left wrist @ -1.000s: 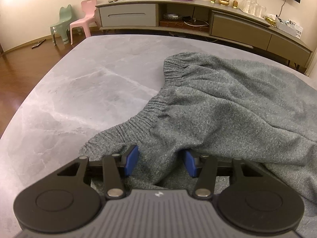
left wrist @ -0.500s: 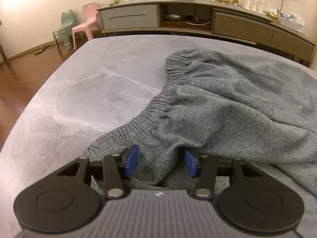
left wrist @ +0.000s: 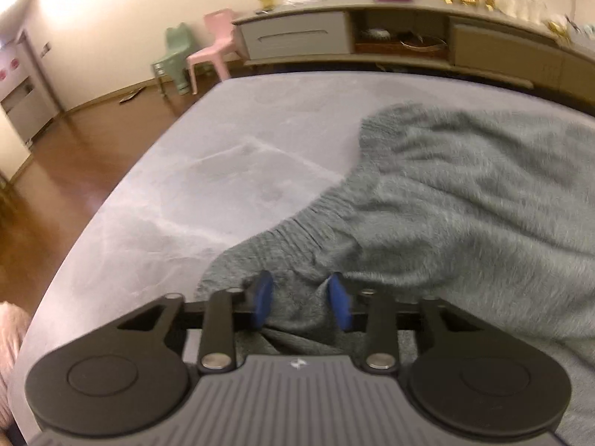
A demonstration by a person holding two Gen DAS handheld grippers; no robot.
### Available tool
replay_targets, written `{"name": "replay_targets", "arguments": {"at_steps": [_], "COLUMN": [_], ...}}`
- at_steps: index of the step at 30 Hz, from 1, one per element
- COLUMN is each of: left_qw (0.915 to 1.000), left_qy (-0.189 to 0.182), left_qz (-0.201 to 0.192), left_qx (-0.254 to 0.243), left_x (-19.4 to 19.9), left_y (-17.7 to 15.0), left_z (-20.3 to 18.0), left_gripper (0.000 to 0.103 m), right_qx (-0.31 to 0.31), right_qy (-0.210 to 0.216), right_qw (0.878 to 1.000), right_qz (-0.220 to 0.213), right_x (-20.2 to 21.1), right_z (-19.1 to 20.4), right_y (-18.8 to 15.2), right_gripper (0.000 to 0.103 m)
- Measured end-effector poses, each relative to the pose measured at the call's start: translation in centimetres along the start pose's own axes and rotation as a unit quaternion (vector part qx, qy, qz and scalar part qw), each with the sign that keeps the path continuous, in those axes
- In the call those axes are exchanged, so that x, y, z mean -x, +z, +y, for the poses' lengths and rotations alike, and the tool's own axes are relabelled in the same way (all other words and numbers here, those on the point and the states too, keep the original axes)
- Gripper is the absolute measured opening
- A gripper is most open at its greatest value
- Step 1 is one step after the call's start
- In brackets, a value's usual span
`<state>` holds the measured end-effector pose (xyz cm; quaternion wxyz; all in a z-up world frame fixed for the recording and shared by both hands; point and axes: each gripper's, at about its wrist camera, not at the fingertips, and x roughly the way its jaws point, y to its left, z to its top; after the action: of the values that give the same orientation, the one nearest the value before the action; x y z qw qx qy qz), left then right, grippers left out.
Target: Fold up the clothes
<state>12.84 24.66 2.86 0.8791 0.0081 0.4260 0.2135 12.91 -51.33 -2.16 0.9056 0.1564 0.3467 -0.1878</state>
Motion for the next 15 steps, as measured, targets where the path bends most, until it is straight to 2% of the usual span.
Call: {"name": "replay_targets", "arguments": {"at_steps": [1,2,3,4,5,8,10,13,15], "left_qw": [0.9997,0.9985,0.9957,0.9905,0.9841,0.9633,0.9492,0.9287,0.9195], "left_qy": [-0.019,-0.041,-0.073,-0.114,-0.148,-0.206,-0.209,-0.190,-0.193], "left_qz": [-0.018,-0.036,-0.054,-0.072,-0.086,-0.102,-0.117,-0.146,-0.157], "left_qx": [0.000,-0.004,-0.014,-0.028,-0.047,-0.139,-0.204,-0.284,-0.304], "left_x": [1.5,3.0,4.6,6.1,7.3,8.8,9.1,8.9,8.5], "left_y": [0.1,0.2,0.1,-0.2,-0.5,-2.3,-3.5,-4.6,-4.6], "left_z": [0.0,-0.1,-0.5,-1.1,-2.0,-7.0,-10.4,-14.9,-16.8], "left_gripper": [0.037,0.044,0.051,0.053,0.054,0.055,0.055,0.055,0.055], "right_qx": [-0.007,-0.012,-0.005,0.001,0.008,0.027,0.040,0.059,0.072], "right_qy": [0.009,0.023,0.023,0.024,0.024,0.026,0.027,0.029,0.030], "right_qw": [1.000,0.999,1.000,1.000,1.000,0.999,0.999,0.998,0.997], "right_qz": [-0.010,-0.019,-0.016,-0.013,-0.009,0.001,0.007,0.017,0.024], "right_x": [1.1,2.2,2.4,2.6,2.8,3.4,3.7,4.3,4.7], "right_z": [-0.3,-0.6,-1.0,-1.3,-1.7,-2.8,-3.5,-4.7,-5.4], "right_y": [0.3,0.5,0.3,0.1,-0.1,-0.8,-1.2,-1.9,-2.3], "right_gripper": [0.021,0.026,0.041,0.052,0.055,0.067,0.077,0.081,0.081]}}
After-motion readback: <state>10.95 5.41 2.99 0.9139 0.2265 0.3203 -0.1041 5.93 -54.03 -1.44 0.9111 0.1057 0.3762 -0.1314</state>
